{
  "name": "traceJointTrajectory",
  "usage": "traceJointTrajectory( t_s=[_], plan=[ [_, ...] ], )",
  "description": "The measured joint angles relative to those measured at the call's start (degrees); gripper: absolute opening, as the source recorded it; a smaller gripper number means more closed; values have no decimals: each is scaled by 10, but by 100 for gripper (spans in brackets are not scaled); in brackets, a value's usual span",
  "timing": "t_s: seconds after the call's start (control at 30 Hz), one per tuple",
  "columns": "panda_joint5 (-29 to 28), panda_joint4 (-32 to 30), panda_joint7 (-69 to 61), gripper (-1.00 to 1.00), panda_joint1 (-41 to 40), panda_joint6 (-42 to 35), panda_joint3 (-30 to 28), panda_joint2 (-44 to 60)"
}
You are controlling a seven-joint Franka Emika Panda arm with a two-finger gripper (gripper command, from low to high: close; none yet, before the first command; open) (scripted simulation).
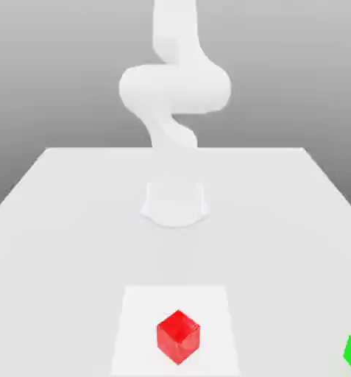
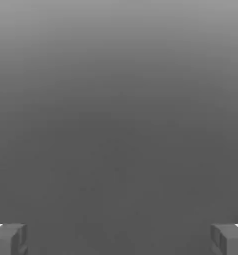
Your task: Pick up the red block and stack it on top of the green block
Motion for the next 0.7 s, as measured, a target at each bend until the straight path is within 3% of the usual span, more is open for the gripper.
traceJointTrajectory(
  t_s=[0.4, 0.7],
  plan=[
    [4, -73, -209, 0, 61, 112, -58, 252],
    [27, -126, -378, 0, 72, 194, -64, 440]
  ],
)
